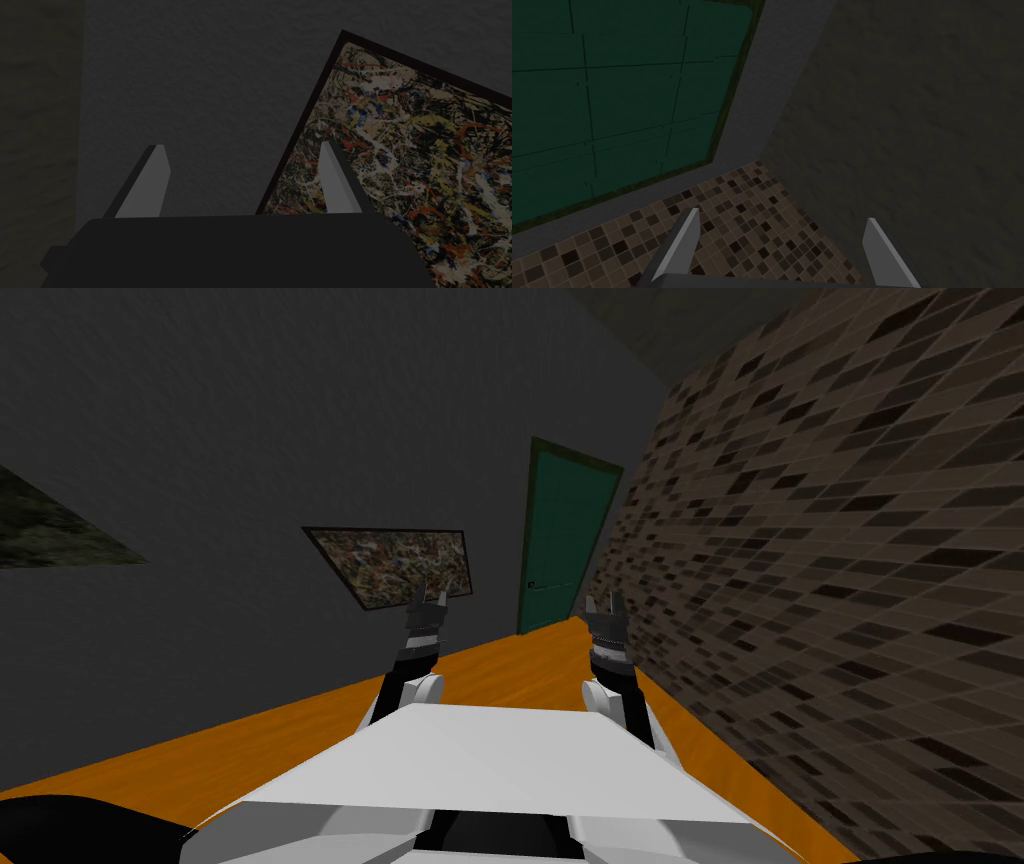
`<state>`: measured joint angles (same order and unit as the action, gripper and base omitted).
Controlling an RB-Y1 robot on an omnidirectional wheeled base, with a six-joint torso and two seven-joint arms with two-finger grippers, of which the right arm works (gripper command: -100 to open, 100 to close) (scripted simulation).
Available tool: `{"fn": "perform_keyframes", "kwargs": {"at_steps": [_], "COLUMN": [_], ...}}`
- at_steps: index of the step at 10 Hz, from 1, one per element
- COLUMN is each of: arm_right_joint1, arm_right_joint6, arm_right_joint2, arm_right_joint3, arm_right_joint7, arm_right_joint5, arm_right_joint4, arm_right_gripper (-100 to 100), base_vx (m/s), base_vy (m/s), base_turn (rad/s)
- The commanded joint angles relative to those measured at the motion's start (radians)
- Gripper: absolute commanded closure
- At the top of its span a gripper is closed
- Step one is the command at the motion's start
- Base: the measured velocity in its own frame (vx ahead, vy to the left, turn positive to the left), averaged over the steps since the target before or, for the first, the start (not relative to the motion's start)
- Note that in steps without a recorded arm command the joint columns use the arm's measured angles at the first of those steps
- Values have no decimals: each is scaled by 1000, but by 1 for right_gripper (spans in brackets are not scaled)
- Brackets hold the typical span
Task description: Pull the door open
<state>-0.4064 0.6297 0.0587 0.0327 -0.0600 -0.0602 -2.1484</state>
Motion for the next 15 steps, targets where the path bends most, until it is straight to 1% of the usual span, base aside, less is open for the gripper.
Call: {"fn": "perform_keyframes", "kwargs": {"at_steps": [1, 4, 5, 7, 8, 9, 10, 11, 13, 14, 15], "arm_right_joint1": [16, 56, 56, 85, 85, 100, 115, 115, 146, 146, 162], "arm_right_joint6": [6, 20, 20, 30, 30, 35, 40, 40, 51, 51, 57], "arm_right_joint2": [7, 16, 16, 22, 22, 25, 28, 28, 34, 34, 36], "arm_right_joint3": [6, 13, 13, 18, 18, 21, 24, 24, 30, 30, 33], "arm_right_joint7": [-1, -1, -1, 0, 0, 0, 0, 0, 1, 1, 1], "arm_right_joint5": [-3, -7, -7, -9, -9, -11, -12, -12, -15, -15, -16], "arm_right_joint4": [50, 147, 160, 231, 238, 280, 308, 321, 390, 406, 450], "arm_right_gripper": [-100, -100, -100, -100, -100, -100, -100, -100, -100, -100, -100], "base_vx": [81, 91, 55, 54, 46, 48, 71, 50, 67, 55, 40], "base_vy": [-53, -60, -45, -42, -44, -49, -63, -56, -52, -52, -52], "base_turn": [125, 119, 48, 110, 55, 82, 152, 51, 128, 42, 77]}}
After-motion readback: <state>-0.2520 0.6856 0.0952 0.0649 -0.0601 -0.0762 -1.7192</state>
